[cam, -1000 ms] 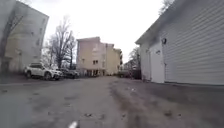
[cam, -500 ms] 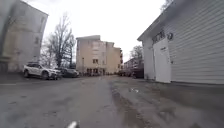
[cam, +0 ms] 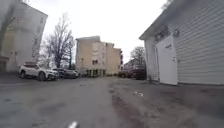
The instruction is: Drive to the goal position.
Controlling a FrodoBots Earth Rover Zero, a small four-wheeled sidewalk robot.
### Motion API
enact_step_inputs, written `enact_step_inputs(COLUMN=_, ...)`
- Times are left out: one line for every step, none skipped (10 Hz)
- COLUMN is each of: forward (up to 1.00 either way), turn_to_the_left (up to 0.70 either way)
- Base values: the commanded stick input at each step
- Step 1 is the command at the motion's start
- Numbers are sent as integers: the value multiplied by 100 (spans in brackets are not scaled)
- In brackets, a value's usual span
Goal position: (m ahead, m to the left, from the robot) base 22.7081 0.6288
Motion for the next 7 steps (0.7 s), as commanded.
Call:
enact_step_inputs(forward=100, turn_to_the_left=0)
enact_step_inputs(forward=100, turn_to_the_left=0)
enact_step_inputs(forward=100, turn_to_the_left=0)
enact_step_inputs(forward=100, turn_to_the_left=0)
enact_step_inputs(forward=100, turn_to_the_left=0)
enact_step_inputs(forward=100, turn_to_the_left=0)
enact_step_inputs(forward=100, turn_to_the_left=0)
